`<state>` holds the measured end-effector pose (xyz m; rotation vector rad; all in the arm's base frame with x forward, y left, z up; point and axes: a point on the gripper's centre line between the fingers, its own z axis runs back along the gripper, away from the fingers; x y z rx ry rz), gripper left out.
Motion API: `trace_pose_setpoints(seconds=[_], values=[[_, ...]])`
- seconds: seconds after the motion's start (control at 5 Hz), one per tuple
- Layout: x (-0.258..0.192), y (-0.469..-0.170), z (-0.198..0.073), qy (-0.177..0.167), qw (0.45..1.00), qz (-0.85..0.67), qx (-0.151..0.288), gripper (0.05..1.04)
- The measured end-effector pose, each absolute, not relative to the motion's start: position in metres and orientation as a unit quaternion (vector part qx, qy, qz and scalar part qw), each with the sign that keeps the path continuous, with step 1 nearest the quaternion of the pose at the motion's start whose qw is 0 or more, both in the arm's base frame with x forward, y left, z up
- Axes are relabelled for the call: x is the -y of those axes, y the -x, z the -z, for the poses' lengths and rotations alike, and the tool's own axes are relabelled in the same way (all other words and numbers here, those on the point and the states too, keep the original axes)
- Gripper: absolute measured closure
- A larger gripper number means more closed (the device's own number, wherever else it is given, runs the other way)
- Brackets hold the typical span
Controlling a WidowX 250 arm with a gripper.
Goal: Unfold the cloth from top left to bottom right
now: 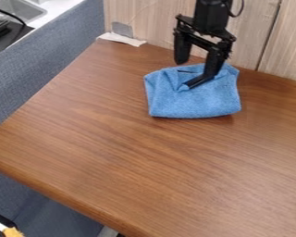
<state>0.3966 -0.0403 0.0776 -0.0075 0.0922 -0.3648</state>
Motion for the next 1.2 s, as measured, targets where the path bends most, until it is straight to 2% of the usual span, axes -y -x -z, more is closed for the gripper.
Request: trace_pose_setpoints(seconds=[0.2, 0.6, 0.8, 1.0, 1.2], values=[[0.045, -0.4, -0.07, -0.001, 0.98, 0.189, -0.055, 0.136], [0.042, -0.4, -0.065, -0.013, 0.98, 0.187, -0.061, 0.721], [0.042, -0.4, -0.065, -0.013, 0.98, 0.186, -0.062, 0.932], [0.042, -0.399, -0.066, -0.013, 0.981, 0.185, -0.061, 1.022], [0.04, -0.395, -0.079, -0.017, 0.982, 0.184, -0.044, 1.029]])
